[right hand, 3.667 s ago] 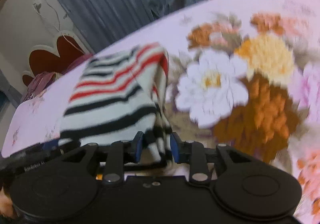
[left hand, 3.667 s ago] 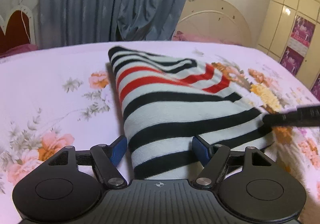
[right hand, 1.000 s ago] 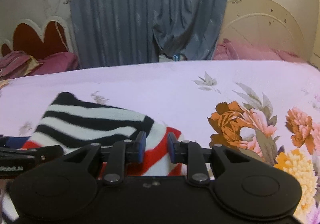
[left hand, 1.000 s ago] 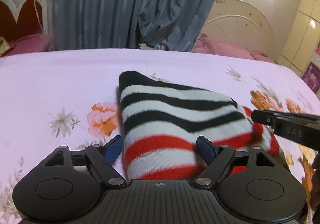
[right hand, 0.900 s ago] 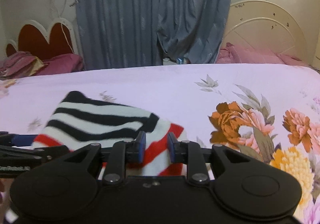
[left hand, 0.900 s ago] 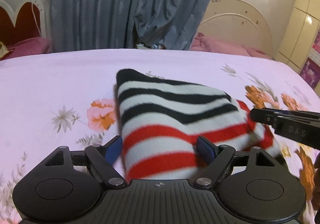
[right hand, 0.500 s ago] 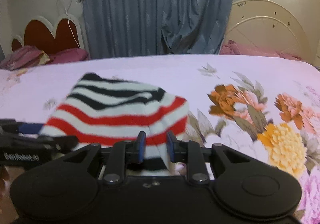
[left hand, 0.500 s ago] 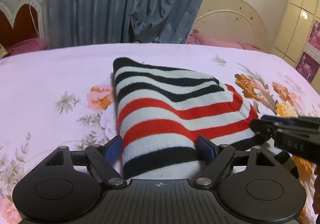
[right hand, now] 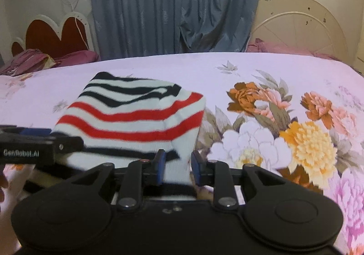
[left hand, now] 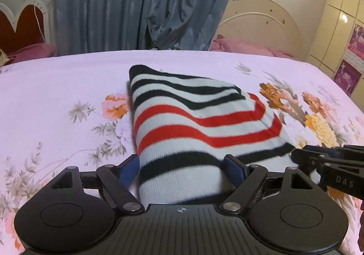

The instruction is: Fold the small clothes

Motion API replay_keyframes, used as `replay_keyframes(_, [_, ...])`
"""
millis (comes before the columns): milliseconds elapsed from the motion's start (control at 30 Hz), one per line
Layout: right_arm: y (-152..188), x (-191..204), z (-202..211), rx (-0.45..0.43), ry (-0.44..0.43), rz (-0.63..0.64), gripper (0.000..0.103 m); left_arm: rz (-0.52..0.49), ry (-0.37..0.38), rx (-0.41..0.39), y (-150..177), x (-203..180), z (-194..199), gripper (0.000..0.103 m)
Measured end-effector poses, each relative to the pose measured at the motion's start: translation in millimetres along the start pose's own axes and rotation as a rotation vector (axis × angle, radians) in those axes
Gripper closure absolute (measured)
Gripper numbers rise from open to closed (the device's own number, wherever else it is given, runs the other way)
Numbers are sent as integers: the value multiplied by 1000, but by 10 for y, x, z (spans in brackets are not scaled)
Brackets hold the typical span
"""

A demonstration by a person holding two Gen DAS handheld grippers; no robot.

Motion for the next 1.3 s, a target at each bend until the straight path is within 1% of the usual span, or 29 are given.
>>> replay_keyframes(200, [128,3,164,9,-20,-23,79,1,28,22,173,82,134,23])
replay_keyframes(333, [283,-42,169,51,-28,-45,80,32,56,62,337,165,86,23])
replay_keyframes(400, [363,-69,155,62,-34,-61,79,67,65,77,379,198,60,21])
replay_keyframes(500, [400,-93,158,64,-43,-94,79,82,62,83,438,203,61,20])
replay_keyframes(567, [427,-119,156,67,-56,-117,79,94,65,91,491,211,46,16])
replay_keyframes(600, [452,-150,124,86,-72,-138,78,96,63,94,504,216,40,15])
replay_keyframes(633, [447,-181,122,86,-79,-158,77,99,63,98,489,220,42,15])
replay_keyframes(700, [380,-208,152,88,-96,-170,72,91,59,99,432,215,65,15])
replay_keyframes(767, [303,-224,206,71,-108,-167,68,75,49,84,365,198,112,15])
replay_keyframes(833, [217,-246,242,51,-117,-165,57,80,46,74,302,189,143,15])
replay_keyframes(933, [81,-304,225,30,-127,-175,48,108,61,83,201,186,131,14])
replay_keyframes(967, [38,-332,194,31,-137,-187,46,119,63,91,171,187,108,14])
replay_keyframes(1033, [-32,-389,125,37,-165,-215,35,140,67,103,114,194,56,14])
replay_keyframes(1100, [-96,-445,26,49,-201,-249,28,157,67,107,73,199,5,14])
replay_keyframes(1133, [-120,-474,-24,51,-209,-261,27,166,66,113,55,202,-30,14])
replay_keyframes(1200, [-146,-525,-128,64,-220,-294,27,184,70,130,30,208,-105,14])
replay_keyframes(1300, [-158,-614,-301,86,-259,-359,27,198,92,153,12,194,-215,14])
Point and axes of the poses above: each gripper's, at about its wrist camera, not at the fingertips, and z roughly against the way its jaws point, x to its left, y to its underside, the point moved 3 cm from there along -z, roughly the way its jaws point, and after that the axes turned 15 degrees about -y, right-handed, at the moved point
